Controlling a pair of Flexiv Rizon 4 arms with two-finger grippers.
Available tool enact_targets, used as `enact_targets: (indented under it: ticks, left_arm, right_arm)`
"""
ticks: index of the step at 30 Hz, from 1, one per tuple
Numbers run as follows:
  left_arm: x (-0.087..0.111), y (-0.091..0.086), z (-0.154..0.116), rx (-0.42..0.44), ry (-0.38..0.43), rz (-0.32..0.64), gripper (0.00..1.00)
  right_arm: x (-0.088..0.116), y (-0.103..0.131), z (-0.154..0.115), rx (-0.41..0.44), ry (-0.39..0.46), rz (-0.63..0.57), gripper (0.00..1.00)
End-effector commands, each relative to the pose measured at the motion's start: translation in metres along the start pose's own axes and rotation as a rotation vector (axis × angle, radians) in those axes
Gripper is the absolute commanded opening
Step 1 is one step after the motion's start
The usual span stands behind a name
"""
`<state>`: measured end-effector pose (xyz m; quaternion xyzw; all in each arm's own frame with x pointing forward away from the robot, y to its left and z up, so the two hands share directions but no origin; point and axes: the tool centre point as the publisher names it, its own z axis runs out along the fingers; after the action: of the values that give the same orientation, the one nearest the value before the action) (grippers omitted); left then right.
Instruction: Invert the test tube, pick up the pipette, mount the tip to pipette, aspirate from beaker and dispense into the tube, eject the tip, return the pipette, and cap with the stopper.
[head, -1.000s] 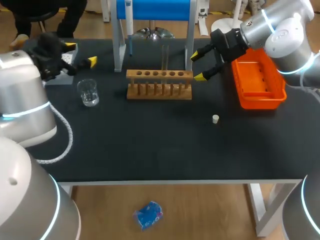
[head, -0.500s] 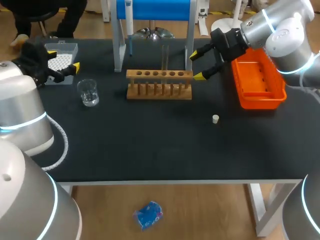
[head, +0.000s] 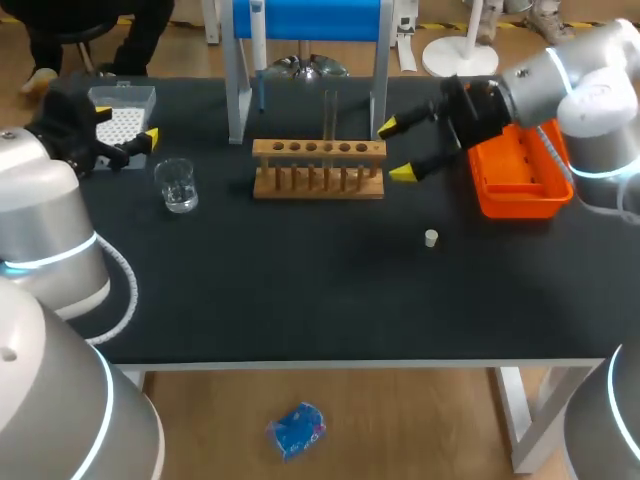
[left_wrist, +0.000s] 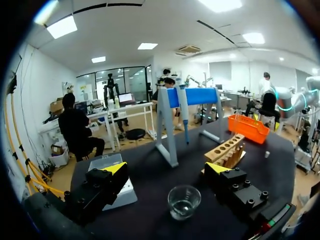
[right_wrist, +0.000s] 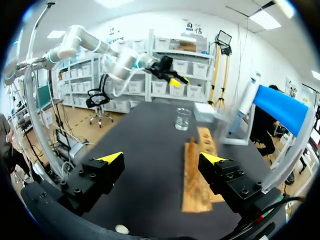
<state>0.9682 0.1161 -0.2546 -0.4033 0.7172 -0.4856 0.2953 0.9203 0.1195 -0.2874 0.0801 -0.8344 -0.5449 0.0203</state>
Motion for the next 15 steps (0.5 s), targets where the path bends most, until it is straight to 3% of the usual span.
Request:
enact_targets:
  ticks: [1, 6, 15]
  left_arm:
    - [-0.022, 0.010, -0.014, -0.008, 0.031, -0.006, 1.00]
    - [-0.045, 0.016, -0.028, -0.002, 0.010, -0.027, 1.00]
    - [-0.071, 0.024, -0.030, 0.054, -0.009, -0.063, 1.00]
  right_arm:
    - [0.031, 0.010, 0.003, -0.013, -0.034, -0.006, 1.00]
    - [0.051, 0.016, 0.010, -0.060, -0.009, 0.016, 1.00]
    - [0.079, 0.018, 0.024, -0.244, 0.039, 0.077, 1.00]
